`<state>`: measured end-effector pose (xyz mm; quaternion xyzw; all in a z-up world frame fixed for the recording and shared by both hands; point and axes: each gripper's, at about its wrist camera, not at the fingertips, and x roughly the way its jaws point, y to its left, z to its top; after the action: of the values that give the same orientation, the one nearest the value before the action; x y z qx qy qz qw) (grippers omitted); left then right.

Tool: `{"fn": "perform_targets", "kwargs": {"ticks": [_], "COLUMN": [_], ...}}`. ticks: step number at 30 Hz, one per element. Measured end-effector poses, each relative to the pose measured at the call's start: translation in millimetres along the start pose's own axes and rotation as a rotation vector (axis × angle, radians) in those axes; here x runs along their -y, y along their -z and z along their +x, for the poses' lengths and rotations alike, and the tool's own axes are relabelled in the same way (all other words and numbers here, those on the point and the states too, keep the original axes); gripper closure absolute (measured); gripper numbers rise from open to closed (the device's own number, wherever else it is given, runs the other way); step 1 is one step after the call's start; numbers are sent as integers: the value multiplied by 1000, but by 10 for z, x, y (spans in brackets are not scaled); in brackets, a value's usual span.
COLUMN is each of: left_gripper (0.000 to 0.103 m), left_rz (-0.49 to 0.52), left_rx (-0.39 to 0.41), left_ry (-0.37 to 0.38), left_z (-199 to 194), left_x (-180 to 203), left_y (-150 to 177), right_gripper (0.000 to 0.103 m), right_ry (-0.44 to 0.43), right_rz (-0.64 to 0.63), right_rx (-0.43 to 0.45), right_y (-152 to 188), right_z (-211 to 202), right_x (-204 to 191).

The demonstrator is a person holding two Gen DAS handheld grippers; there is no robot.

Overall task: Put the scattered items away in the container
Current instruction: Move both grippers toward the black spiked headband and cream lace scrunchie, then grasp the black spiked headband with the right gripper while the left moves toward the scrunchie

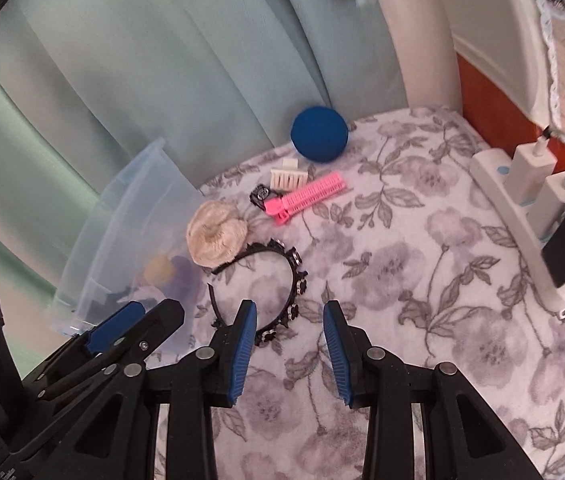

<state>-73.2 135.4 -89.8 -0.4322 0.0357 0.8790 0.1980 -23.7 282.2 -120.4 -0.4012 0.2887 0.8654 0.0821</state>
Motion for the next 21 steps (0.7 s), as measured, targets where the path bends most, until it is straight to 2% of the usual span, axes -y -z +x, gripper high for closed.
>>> {"fn": "perform_targets", "kwargs": {"ticks": [14,21], "left_gripper": [47,47], "left_rz": [-1,18], "left_rx": [-30,-28], "left_ry": [-68,-99], "left_z": [498,620], "left_x": [-90,-115], "left_y": [151,196], "right_gripper": [65,65], "right_ry": [29,8], "right_rz": [-13,-65], "right_rx": [-111,-156], "right_y": [-84,-143], "right_z": [685,945], "right_x": [137,86]}}
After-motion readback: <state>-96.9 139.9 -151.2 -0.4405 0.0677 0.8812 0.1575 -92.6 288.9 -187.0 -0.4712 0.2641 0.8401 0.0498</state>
